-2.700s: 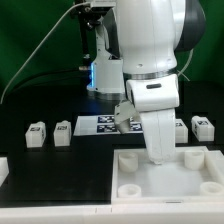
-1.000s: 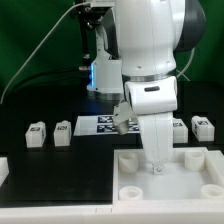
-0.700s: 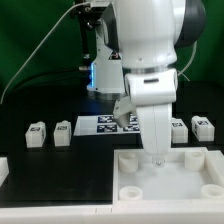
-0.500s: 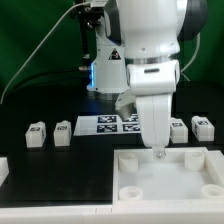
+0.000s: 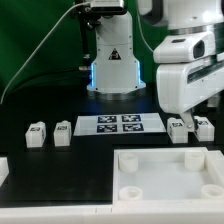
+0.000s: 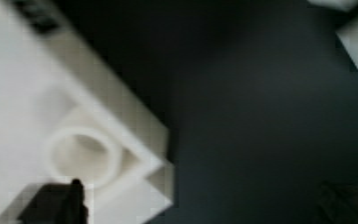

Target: Assemble one leg

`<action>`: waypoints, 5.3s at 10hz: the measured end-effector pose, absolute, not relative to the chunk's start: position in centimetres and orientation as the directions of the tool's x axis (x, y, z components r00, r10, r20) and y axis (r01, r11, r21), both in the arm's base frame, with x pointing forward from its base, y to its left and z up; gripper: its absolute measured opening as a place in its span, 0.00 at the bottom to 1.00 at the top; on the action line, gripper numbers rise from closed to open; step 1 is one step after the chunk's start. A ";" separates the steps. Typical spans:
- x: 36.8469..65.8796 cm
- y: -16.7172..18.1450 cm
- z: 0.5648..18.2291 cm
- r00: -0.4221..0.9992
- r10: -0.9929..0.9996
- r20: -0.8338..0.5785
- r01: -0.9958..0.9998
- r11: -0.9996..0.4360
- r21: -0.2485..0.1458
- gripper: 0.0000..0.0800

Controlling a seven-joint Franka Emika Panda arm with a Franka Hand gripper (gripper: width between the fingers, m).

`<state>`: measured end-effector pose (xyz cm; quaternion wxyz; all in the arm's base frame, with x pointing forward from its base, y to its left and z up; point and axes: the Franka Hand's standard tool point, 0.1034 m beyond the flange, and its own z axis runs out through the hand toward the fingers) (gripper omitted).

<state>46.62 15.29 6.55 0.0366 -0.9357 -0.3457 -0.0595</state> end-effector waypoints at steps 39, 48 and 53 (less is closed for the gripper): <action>38.5 18.8 1.0 0.704 -0.085 -0.705 -0.143 -0.989 -0.023 0.36; 47.6 15.9 13.1 0.974 -0.061 -0.219 -0.080 -0.994 -0.078 0.36; 53.9 14.2 16.0 0.971 0.019 0.240 0.043 -0.995 -0.094 0.37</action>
Offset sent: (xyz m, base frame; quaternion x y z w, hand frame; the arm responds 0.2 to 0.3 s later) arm 0.0000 0.0000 0.0000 0.0000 0.0000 0.2667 0.9638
